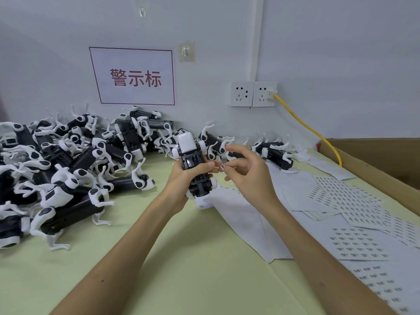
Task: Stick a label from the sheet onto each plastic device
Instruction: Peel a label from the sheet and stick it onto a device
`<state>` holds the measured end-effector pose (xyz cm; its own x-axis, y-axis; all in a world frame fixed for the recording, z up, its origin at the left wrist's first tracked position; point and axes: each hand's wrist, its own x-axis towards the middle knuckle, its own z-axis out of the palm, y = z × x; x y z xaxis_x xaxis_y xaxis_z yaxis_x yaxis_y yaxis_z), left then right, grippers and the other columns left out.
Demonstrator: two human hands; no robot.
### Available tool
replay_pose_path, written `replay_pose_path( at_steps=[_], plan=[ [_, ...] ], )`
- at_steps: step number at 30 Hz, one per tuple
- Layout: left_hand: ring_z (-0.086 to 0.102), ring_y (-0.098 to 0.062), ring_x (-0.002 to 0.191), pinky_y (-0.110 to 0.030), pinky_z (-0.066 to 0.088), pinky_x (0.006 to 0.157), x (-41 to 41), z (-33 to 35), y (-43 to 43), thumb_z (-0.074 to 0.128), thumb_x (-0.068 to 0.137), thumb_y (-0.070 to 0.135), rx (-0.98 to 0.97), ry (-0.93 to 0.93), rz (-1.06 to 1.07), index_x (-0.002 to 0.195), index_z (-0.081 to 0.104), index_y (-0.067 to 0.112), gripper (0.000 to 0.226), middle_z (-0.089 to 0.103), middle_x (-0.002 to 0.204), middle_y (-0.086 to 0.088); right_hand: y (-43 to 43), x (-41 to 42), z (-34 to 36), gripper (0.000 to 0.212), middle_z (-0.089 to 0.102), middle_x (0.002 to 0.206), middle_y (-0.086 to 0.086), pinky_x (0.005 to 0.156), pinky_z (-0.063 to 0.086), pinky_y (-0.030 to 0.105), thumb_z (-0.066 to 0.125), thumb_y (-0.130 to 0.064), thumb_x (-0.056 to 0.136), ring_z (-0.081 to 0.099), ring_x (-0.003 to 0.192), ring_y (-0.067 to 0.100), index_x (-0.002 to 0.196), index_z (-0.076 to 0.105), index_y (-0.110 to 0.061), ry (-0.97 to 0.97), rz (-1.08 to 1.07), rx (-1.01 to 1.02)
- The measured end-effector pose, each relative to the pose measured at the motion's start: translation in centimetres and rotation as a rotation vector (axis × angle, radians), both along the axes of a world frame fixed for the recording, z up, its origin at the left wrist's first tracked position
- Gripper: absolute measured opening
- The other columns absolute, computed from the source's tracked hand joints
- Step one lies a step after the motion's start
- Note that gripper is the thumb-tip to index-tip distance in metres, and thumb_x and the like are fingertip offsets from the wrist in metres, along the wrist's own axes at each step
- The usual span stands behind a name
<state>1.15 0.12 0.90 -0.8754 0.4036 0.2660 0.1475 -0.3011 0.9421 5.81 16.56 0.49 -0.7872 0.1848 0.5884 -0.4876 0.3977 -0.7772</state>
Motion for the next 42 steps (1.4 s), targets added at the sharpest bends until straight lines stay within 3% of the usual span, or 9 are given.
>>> replay_pose_path(
  at_steps=[9,15,19,24,26,31,35,38,42],
  plan=[
    [0.071,-0.022,0.097,-0.035,0.060,0.076,0.2,-0.2,0.3,0.074,0.076,0.017,0.030,-0.021,-0.022,0.093,0.068,0.013,0.018,0.072,0.116,-0.024,0.0,0.0,-0.2,0.016,0.075,0.078,-0.011,0.058,0.052,0.029,0.075,-0.014,0.086,0.070,0.062,0.011,0.084,0.069,-0.028,0.018,-0.168,0.038],
    [0.072,-0.020,0.098,-0.031,0.059,0.079,0.4,-0.3,0.6,0.072,0.078,0.015,0.040,0.007,-0.076,0.100,0.063,0.008,0.025,0.075,0.117,-0.015,-0.2,0.0,-0.6,0.009,0.072,0.081,-0.016,0.066,0.054,0.035,0.073,-0.016,0.086,0.066,0.072,0.004,0.085,0.073,-0.025,0.149,-0.387,0.218],
    [0.073,-0.020,0.098,-0.030,0.059,0.080,0.2,-0.4,0.5,0.071,0.079,0.014,0.061,0.015,-0.089,0.099,0.062,0.008,0.023,0.075,0.116,-0.014,0.1,-0.2,-0.6,0.004,0.064,0.099,-0.011,0.066,0.048,0.028,0.078,-0.022,0.085,0.061,0.089,0.008,0.084,0.074,-0.023,0.216,-0.447,0.275],
    [0.072,-0.020,0.107,-0.034,0.060,0.086,0.1,-0.6,0.8,0.074,0.081,0.021,0.019,0.028,-0.057,0.106,0.066,0.009,0.029,0.075,0.117,-0.009,0.7,-0.6,-0.8,0.005,0.057,0.095,-0.009,0.063,0.048,0.030,0.076,-0.020,0.086,0.051,0.079,0.002,0.084,0.072,-0.019,0.176,-0.416,0.338],
    [0.070,-0.016,0.108,-0.031,0.059,0.080,0.0,-0.5,0.9,0.078,0.081,0.031,0.035,-0.006,0.006,0.116,0.068,0.008,0.042,0.075,0.116,-0.002,0.6,-0.6,-0.8,0.007,0.057,0.091,-0.010,0.062,0.042,0.019,0.075,-0.016,0.086,0.050,0.075,0.000,0.082,0.070,-0.020,0.207,-0.411,0.330],
    [0.068,-0.013,0.080,-0.028,0.054,0.074,-0.8,-0.1,-0.1,0.061,0.095,0.048,0.272,-0.211,0.071,0.104,0.066,0.017,0.033,0.067,0.094,0.002,0.4,-0.5,0.4,0.018,0.066,0.072,-0.013,0.057,0.039,0.013,0.074,-0.010,0.085,0.052,0.061,-0.001,0.075,0.071,-0.023,0.125,-0.216,-0.114],
    [0.068,-0.021,0.095,-0.032,0.049,0.077,-1.3,0.2,-0.9,0.042,0.102,0.043,0.437,-0.322,-0.066,0.111,0.065,0.016,0.037,0.070,0.104,-0.003,0.5,0.0,1.0,0.017,0.053,0.056,-0.003,0.048,0.032,0.023,0.063,-0.010,0.094,0.041,0.047,0.009,0.094,0.076,-0.020,-0.168,0.133,-0.562],
    [0.054,-0.016,0.078,-0.027,0.040,0.066,-1.4,-0.1,-0.3,0.043,0.105,0.037,0.477,-0.383,-0.044,0.098,0.064,0.014,0.032,0.062,0.092,-0.003,0.0,0.1,1.0,0.025,0.041,0.049,-0.002,0.045,0.026,0.021,0.054,-0.015,0.094,0.025,0.044,0.010,0.107,0.074,-0.022,-0.319,0.318,-0.718],
    [0.070,-0.016,0.080,-0.027,0.057,0.071,-1.6,-0.6,0.4,0.054,0.103,0.036,0.544,-0.370,-0.017,0.095,0.066,0.014,0.027,0.069,0.087,-0.003,-1.3,0.7,0.7,0.035,0.028,0.043,-0.002,0.044,0.016,0.022,0.058,-0.021,0.082,0.017,0.042,0.011,0.112,0.076,-0.022,-0.415,0.530,-0.847]
  ],
)
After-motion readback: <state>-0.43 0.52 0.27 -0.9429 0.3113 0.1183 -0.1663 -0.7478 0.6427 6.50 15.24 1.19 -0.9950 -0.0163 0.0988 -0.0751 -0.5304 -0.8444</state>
